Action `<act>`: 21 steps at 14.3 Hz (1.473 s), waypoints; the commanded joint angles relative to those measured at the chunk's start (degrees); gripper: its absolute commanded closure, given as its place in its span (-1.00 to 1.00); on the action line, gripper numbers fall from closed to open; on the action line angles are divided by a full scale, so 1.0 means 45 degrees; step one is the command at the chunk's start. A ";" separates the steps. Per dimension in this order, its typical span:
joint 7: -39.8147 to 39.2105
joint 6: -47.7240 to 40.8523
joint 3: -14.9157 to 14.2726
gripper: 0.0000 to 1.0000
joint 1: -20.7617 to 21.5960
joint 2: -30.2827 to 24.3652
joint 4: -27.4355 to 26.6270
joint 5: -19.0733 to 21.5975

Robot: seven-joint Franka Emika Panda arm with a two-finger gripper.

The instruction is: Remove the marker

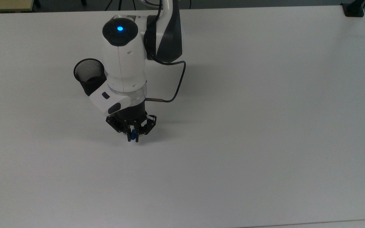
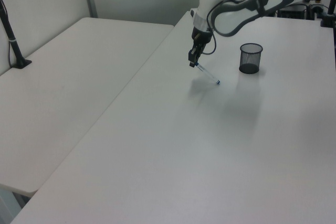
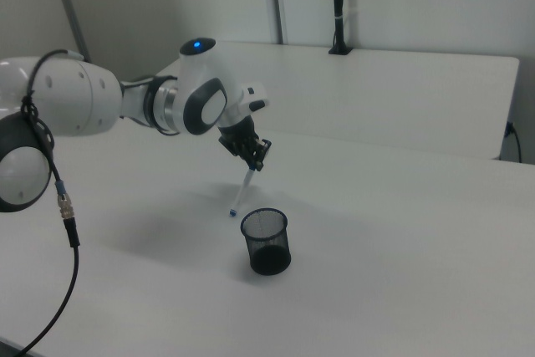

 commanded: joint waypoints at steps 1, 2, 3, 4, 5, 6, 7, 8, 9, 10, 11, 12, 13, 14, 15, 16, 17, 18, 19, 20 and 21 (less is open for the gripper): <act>0.1103 0.1093 -0.0109 0.85 0.0158 0.1065 0.0180 -0.0930; 0.1104 0.1093 -0.0109 0.75 0.0158 0.1144 0.0180 -0.0931; 0.1104 0.1093 -0.0109 0.55 0.0139 0.1164 0.0180 -0.0911; 0.1142 0.1093 -0.0109 0.30 0.0100 0.1145 0.0180 -0.0834; 0.1162 0.1074 -0.0109 0.05 0.0061 0.1086 0.0219 -0.0736; 0.1259 0.1054 -0.0090 -0.16 0.0022 0.0931 0.0239 -0.0639; 0.1666 0.0957 -0.0090 -0.46 -0.0114 0.0543 0.0258 -0.0483; 0.1825 0.0821 -0.0109 -0.99 -0.0154 -0.0138 0.0220 -0.0501; 0.1807 0.0162 -0.0090 -1.00 -0.0116 -0.0744 0.0161 -0.0482; 0.1807 -0.0811 -0.0090 -1.00 -0.0154 -0.1233 0.0200 -0.0481; 0.1807 -0.1652 -0.0090 -1.00 -0.0174 -0.1760 0.0258 -0.0462; 0.1826 -0.2647 -0.0090 -1.00 -0.0193 -0.2655 0.0220 -0.0462; 0.1846 -0.3372 -0.0071 -1.00 -0.0193 -0.3186 0.0219 -0.0462; 0.1846 -0.4656 -0.0051 -1.00 -0.0213 -0.3946 0.0219 -0.0481; 0.1846 -0.5848 -0.0031 -1.00 -0.0271 -0.4862 0.0181 -0.0462; 0.1846 -0.6633 -0.0031 -1.00 -0.0388 -0.5490 0.0161 -0.0442; 0.1865 -0.7473 -0.0031 -1.00 -0.0427 -0.6057 0.0142 -0.0442; 0.1865 -0.8158 -0.0031 -1.00 -0.0428 -0.6527 0.0122 -0.0442; 0.1885 -0.8667 -0.0031 -1.00 -0.0408 -0.6918 -0.0033 -0.0442; 0.1904 -0.9020 -0.0031 -1.00 -0.0389 -0.7328 -0.0228 -0.0442; 0.1904 -0.9507 -0.0031 -1.00 -0.0389 -0.7699 -0.0481 -0.0442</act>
